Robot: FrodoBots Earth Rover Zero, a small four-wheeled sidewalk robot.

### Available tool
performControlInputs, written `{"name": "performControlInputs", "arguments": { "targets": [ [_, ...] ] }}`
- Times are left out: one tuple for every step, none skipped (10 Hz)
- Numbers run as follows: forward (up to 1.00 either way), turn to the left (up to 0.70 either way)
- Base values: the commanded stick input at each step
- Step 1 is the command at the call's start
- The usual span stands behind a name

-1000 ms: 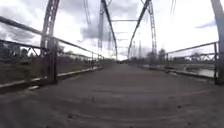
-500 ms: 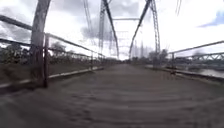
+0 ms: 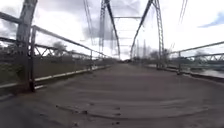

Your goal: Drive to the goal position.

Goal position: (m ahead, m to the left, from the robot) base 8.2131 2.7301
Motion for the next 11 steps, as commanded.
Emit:
{"name": "performControlInputs", "arguments": {
  "targets": [
    [1.00,0.00],
    [1.00,0.00],
    [1.00,0.00],
    [1.00,0.00],
    [1.00,0.00],
    [1.00,0.00],
    [1.00,0.00],
    [1.00,0.00],
    [1.00,0.00],
    [1.00,0.00],
    [1.00,0.00]
  ]
}}
